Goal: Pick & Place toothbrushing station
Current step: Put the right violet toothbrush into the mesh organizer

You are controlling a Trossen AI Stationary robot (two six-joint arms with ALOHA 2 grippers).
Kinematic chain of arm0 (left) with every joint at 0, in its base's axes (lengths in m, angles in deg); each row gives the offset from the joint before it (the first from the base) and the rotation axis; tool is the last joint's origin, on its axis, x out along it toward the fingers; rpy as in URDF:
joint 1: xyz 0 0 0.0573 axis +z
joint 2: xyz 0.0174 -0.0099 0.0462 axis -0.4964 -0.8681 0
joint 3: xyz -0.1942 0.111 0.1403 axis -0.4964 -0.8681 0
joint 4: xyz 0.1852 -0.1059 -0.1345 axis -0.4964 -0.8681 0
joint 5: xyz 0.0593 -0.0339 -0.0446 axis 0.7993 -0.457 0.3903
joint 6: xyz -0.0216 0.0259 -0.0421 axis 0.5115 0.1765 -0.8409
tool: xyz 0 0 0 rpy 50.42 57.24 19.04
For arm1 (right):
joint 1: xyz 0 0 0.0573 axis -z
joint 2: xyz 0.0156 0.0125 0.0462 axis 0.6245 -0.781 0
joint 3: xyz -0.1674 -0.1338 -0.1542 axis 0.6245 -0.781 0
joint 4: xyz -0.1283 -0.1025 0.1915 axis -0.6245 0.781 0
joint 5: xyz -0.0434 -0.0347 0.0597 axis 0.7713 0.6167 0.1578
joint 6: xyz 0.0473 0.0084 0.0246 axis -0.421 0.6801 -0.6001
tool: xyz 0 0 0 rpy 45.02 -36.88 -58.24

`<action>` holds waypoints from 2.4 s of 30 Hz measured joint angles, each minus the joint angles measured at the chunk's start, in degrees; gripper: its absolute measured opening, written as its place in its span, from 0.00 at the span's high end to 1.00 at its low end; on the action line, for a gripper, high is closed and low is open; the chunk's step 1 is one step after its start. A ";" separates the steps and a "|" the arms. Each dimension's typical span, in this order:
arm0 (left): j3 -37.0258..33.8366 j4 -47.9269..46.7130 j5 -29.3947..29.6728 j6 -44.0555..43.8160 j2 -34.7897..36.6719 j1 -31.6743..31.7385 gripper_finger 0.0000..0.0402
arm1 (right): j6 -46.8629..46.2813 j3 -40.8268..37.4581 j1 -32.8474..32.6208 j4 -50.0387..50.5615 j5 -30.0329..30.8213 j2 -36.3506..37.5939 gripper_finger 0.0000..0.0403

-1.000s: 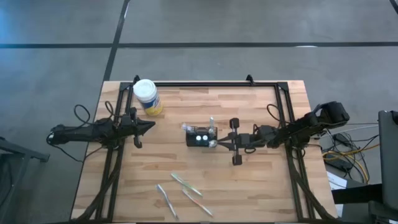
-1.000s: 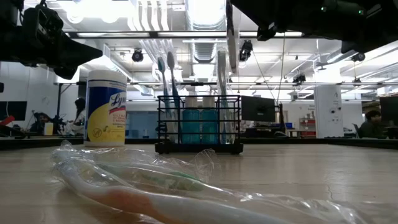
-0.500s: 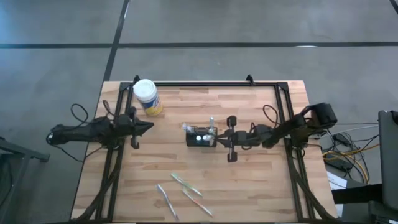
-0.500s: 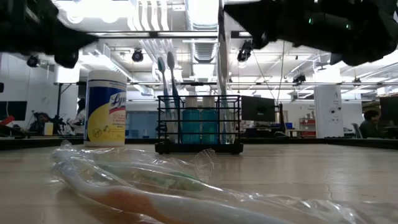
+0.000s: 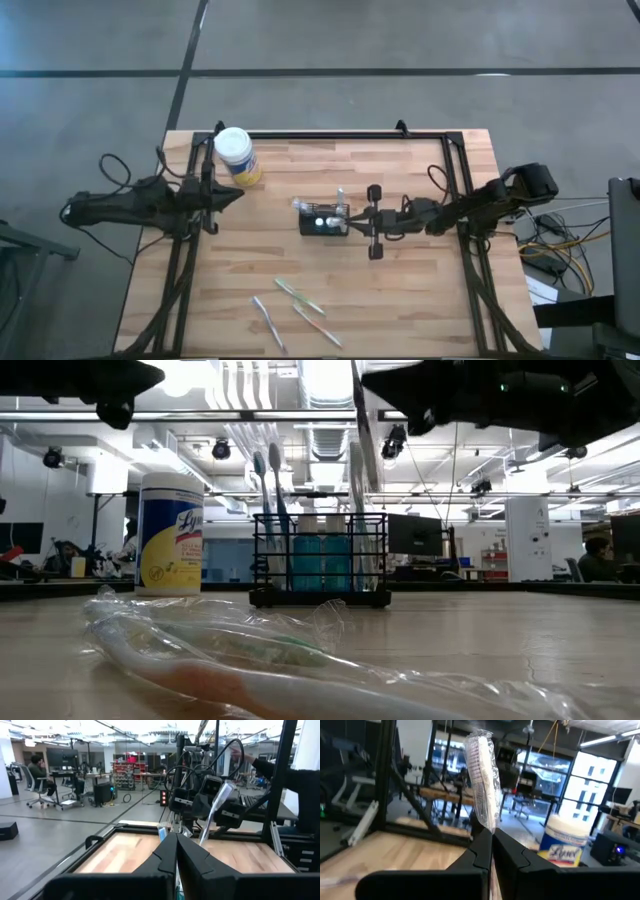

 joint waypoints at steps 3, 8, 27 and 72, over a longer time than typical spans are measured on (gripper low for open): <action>-0.14 0.23 0.00 0.05 -0.94 -0.01 0.97 | 1.03 -1.09 0.00 0.34 1.61 -0.11 0.98; -0.52 0.18 0.02 0.49 -1.37 -0.01 0.97 | 1.99 -3.09 0.17 -1.49 3.04 -0.11 0.98; -0.52 0.42 0.24 1.37 -1.44 -0.01 0.97 | 0.47 -1.70 0.77 -6.92 4.37 -4.40 0.98; -0.54 0.90 0.13 2.02 -1.54 -0.01 0.97 | -9.68 -2.44 0.70 -14.93 10.25 -22.18 0.88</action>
